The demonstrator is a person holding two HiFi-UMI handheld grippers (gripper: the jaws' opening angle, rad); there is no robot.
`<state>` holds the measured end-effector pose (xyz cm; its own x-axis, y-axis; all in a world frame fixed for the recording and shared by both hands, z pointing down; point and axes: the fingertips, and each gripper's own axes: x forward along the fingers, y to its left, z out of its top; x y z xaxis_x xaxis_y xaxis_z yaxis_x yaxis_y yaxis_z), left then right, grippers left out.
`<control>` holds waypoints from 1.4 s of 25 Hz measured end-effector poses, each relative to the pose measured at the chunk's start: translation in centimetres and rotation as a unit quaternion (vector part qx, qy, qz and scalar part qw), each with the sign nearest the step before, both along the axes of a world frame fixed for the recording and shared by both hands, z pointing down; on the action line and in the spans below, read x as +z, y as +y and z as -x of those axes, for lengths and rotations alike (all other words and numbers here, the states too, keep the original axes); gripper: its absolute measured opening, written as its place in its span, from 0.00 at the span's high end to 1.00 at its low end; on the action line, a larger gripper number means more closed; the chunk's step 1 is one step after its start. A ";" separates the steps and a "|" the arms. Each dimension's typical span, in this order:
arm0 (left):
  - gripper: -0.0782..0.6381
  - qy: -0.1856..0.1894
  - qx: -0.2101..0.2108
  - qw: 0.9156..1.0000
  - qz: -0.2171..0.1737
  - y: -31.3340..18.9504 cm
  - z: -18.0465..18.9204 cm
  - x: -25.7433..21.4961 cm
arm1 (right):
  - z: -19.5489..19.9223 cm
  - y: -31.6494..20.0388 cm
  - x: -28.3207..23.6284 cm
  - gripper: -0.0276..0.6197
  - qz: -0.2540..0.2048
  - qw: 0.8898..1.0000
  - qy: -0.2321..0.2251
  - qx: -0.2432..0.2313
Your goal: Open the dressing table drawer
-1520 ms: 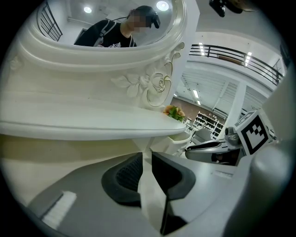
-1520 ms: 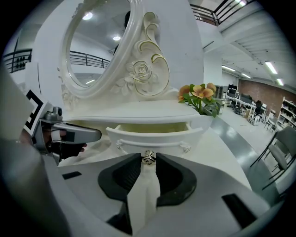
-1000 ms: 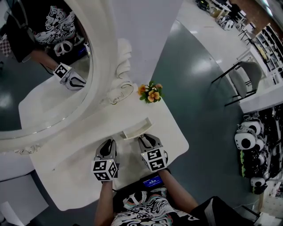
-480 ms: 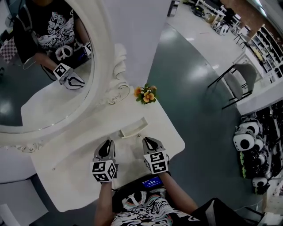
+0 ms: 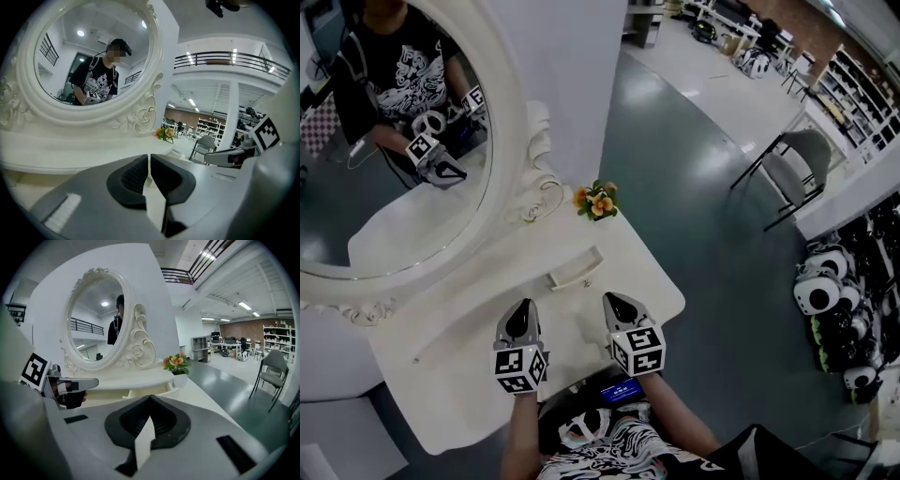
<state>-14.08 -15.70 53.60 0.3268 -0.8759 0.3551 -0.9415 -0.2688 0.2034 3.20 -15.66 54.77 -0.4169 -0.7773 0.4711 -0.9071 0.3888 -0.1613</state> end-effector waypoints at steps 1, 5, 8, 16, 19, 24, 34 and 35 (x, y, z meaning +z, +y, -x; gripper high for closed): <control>0.87 0.001 0.001 1.000 -0.004 0.1 0.0 -0.3 | 0.0 0.1 -0.4 0.95 -0.004 1.000 0.000 -0.001; 0.89 -0.001 0.004 1.000 -0.010 0.5 -0.2 -1.0 | 0.3 0.3 -1.1 0.96 -0.017 1.000 0.015 -0.010; 0.89 -0.002 0.005 1.000 -0.009 0.9 -0.1 -1.0 | 0.7 0.6 -1.3 0.96 -0.024 0.999 0.021 -0.016; 0.89 -0.005 0.007 1.000 -0.013 0.9 0.0 -1.1 | 0.8 0.7 -1.1 0.96 -0.024 0.999 0.030 -0.018; 0.89 -0.007 0.008 1.000 -0.012 0.9 -0.2 -1.0 | 0.7 0.8 -1.2 0.96 -0.026 0.999 0.029 -0.019; 0.89 0.040 0.037 0.998 -0.027 1.1 -1.3 -2.0 | 0.5 0.6 -1.3 0.96 -0.022 1.000 0.009 -0.017; 0.89 0.031 0.031 0.999 -0.020 0.5 -1.3 -1.5 | 1.4 0.7 0.1 0.96 0.024 0.999 -0.015 -0.046; 0.89 0.028 0.034 0.999 -0.020 0.5 -1.4 -1.5 | 1.4 0.7 0.2 0.96 0.026 0.998 -0.012 -0.051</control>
